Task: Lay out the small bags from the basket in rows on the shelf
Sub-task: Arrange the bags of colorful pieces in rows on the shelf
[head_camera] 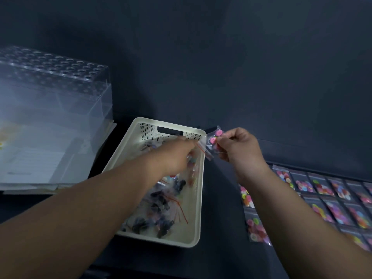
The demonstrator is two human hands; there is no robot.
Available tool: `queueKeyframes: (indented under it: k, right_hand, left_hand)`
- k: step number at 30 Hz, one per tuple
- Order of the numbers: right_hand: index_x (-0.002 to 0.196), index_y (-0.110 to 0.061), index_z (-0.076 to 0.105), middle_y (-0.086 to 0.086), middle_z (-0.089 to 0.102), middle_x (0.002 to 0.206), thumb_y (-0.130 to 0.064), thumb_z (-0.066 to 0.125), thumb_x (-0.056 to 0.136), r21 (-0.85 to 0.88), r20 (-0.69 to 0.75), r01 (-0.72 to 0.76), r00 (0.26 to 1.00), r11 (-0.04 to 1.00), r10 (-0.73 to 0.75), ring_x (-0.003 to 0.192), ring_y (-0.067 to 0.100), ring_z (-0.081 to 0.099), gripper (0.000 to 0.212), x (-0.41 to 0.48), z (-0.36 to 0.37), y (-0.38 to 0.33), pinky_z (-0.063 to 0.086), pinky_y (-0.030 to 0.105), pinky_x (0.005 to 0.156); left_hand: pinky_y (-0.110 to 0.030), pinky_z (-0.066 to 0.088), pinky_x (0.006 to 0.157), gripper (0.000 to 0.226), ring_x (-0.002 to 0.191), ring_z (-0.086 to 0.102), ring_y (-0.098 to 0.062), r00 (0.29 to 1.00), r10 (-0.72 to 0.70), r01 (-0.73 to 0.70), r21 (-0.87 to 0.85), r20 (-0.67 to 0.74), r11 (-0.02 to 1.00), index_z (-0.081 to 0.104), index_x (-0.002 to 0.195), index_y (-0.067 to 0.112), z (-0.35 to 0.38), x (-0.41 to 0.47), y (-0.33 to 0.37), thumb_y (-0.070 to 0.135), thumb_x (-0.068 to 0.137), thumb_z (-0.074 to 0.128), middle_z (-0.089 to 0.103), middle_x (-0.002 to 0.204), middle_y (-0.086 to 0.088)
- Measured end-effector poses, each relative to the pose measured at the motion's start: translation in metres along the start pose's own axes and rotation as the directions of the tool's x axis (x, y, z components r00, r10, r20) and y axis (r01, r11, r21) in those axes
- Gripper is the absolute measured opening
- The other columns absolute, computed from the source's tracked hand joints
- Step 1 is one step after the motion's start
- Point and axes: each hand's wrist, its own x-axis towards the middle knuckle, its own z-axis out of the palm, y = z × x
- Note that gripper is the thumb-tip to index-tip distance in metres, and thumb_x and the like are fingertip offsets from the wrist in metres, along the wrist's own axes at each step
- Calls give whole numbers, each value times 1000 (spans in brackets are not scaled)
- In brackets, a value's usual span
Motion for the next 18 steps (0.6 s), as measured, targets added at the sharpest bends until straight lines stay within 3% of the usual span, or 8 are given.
queueKeyframes:
  k: [2,4,6,8,10,13,16,18]
  right_hand:
    - [72,-11,52,2,62,62,2,55,88,3,-28,-6,1000,1000,7,53,9,55,21,2,-6,2,46,18,49]
    - [73,-11,53,6,62,66,1,56,88,0,-48,-19,999,1000,19,53,9,55,19,3,-13,5,46,18,49]
    - [74,-10,54,7,63,66,0,56,89,-6,-57,-31,998,1000,30,50,8,54,18,2,-18,7,45,18,47]
    - [75,-10,53,6,62,66,0,55,89,-12,-65,-43,997,999,42,49,7,52,17,2,-22,8,44,16,46]
    - [74,-10,52,6,62,65,0,55,89,-1,-67,-50,997,999,50,48,7,51,18,1,-24,8,43,16,45]
    - [74,-10,53,7,62,66,-1,55,89,14,-54,-54,997,998,55,53,10,54,18,1,-25,7,46,19,51]
    - [72,-11,52,8,61,65,0,56,89,73,-22,-63,998,995,65,55,13,55,20,1,-23,4,46,22,52]
    - [71,-12,51,4,61,60,0,56,89,119,9,-76,997,990,75,54,12,57,22,0,-21,2,47,21,51]
  left_hand:
    - [-20,37,70,25,86,50,-15,999,-15,15,2,50,1000,58,109,23,5,8,-6,14,86,54,50,100,4]
    - [-25,47,71,24,89,53,-19,995,-43,40,28,94,999,60,107,22,7,13,-10,14,85,58,52,105,-1]
    - [-27,51,55,18,82,59,-23,987,-89,85,33,132,996,62,95,20,8,15,-11,7,82,60,53,103,-7]
    - [-22,45,41,16,67,67,-21,983,-111,116,-30,144,993,60,79,18,10,17,-13,2,81,60,58,97,-9]
    - [-17,39,37,22,56,69,-15,981,-135,152,-119,136,981,54,68,18,11,15,-18,3,83,61,63,89,-7]
    - [-20,41,49,20,65,68,-16,984,-172,179,-180,54,967,56,66,22,8,12,-26,13,82,65,64,76,4]
    - [-39,52,57,9,57,64,-27,974,-227,208,-439,8,874,60,73,19,-3,8,-26,17,82,64,70,66,-7]
    - [-39,49,63,8,53,60,-22,967,-253,192,-584,-25,789,60,78,12,-15,3,-22,16,82,67,70,66,-16]
